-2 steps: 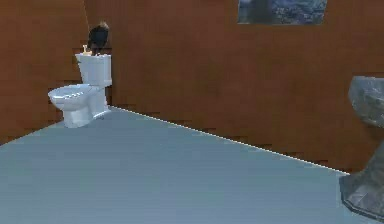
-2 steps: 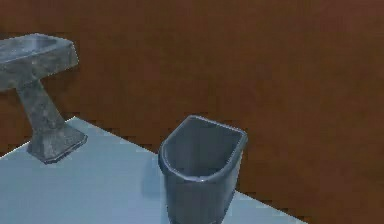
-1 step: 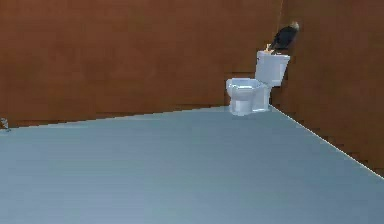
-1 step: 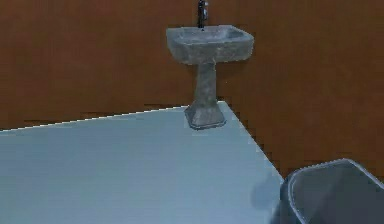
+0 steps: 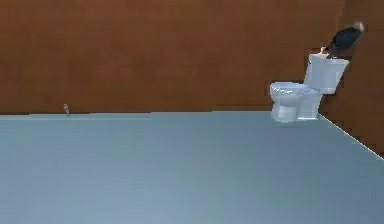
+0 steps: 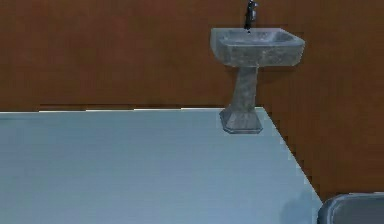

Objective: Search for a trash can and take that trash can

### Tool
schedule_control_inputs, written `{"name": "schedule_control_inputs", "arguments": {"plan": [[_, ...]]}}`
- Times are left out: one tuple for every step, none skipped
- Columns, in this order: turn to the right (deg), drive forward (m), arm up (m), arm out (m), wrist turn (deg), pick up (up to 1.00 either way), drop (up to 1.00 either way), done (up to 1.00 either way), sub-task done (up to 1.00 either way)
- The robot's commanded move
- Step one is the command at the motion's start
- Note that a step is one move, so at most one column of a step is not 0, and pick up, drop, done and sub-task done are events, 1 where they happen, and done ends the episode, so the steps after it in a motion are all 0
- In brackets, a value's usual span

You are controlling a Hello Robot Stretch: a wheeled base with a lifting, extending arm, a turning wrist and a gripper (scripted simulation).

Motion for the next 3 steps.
{"name": "schedule_control_inputs", "arguments": {"plan": [[0.0,0.05,0.0,0.0,0.0,0.0,0.0,0.0,0.0],[-45.0,0.0,0.0,0.0,0.0,0.0,0.0,0.0,0.0],[-45.0,0.0,0.0,0.0,0.0,0.0,0.0,0.0,0.0]]}}
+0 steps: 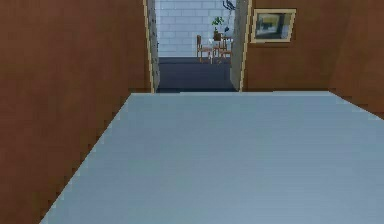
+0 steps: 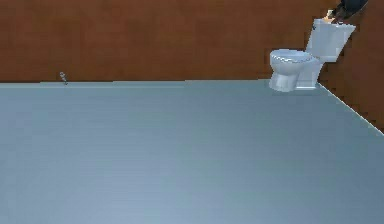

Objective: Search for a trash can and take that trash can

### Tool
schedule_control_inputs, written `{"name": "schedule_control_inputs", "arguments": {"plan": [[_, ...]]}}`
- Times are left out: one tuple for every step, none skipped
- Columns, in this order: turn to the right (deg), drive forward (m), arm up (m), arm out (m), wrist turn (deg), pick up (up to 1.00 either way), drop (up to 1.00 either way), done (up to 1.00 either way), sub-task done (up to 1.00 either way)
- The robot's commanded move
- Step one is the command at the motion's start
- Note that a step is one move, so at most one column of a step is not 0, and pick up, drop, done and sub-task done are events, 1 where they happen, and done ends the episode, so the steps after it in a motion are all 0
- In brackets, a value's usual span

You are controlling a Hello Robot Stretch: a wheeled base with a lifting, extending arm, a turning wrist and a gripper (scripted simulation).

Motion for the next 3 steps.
{"name": "schedule_control_inputs", "arguments": {"plan": [[0.0,1.0,0.0,0.0,0.0,0.0,0.0,0.0,0.0],[-3.0,0.0,0.0,0.0,0.0,0.0,0.0,0.0,0.0],[0.0,1.0,0.0,0.0,0.0,0.0,0.0,0.0,0.0]]}}
